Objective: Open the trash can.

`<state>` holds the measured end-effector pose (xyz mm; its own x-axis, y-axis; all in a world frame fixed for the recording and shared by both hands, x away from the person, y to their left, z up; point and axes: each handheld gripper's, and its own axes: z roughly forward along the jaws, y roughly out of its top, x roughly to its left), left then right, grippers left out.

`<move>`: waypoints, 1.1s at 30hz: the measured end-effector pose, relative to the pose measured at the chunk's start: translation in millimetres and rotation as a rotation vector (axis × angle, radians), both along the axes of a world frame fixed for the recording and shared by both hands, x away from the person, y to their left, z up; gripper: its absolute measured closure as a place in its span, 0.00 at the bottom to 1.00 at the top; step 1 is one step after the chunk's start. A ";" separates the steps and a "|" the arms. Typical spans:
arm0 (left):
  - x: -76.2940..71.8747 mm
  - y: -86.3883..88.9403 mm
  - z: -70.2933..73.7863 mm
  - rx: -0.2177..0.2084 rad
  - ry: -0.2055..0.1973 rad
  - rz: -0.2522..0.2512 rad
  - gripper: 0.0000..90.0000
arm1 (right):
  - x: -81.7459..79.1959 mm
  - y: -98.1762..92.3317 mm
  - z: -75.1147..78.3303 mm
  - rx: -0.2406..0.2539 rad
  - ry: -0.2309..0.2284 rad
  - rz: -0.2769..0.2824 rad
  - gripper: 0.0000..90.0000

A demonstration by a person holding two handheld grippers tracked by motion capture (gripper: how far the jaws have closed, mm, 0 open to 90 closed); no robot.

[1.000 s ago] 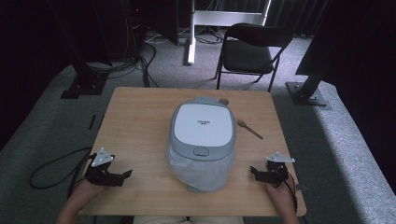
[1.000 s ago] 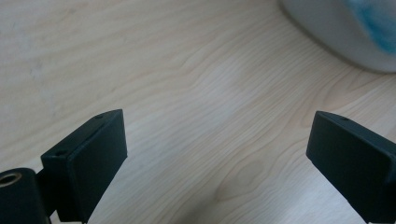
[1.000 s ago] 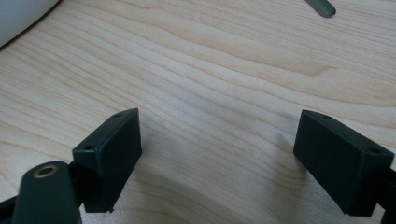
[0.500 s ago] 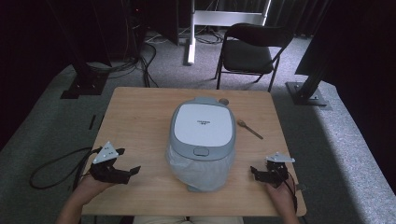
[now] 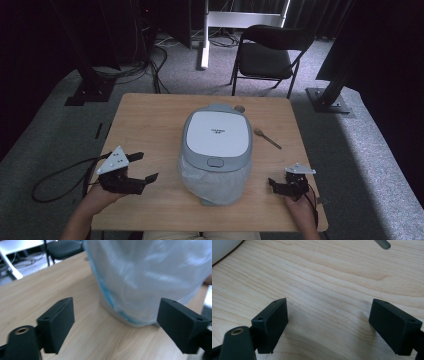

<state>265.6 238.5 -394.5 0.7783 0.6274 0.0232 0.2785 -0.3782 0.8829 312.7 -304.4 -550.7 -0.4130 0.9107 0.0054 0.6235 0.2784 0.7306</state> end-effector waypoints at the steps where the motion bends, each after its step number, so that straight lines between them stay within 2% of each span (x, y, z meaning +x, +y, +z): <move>1: -0.5 -2.0 2.9 -0.001 -0.010 -0.005 0.22 | 0.0 0.1 0.0 0.001 0.000 -0.001 0.16; 7: -3.5 -13.2 17.2 -0.025 -0.056 -0.049 0.42 | 0.1 -0.1 0.0 0.002 0.001 -0.002 0.16; 10: -4.1 -18.9 22.9 -0.058 -0.068 -0.073 0.51 | 0.1 -0.1 0.0 0.002 0.001 -0.004 0.16; 12: -4.2 -23.6 26.4 -0.058 -0.079 -0.098 0.52 | 0.1 -0.1 0.0 0.002 0.001 -0.004 0.16; 13: -4.4 -26.0 27.9 -0.056 -0.089 -0.108 0.56 | 0.1 -0.1 0.0 0.002 0.001 -0.004 0.16; 20: -4.6 -37.2 39.8 -0.113 -0.086 -0.196 0.69 | 0.1 -0.2 0.0 0.002 0.001 -0.005 0.16; 29: -6.4 -61.6 53.5 -0.087 -0.098 -0.277 0.82 | 0.1 -0.2 0.0 0.002 0.001 -0.006 0.16; 33: -10.2 -75.8 58.7 -0.097 -0.132 -0.304 0.85 | 0.1 -0.3 0.1 0.002 0.002 -0.007 0.16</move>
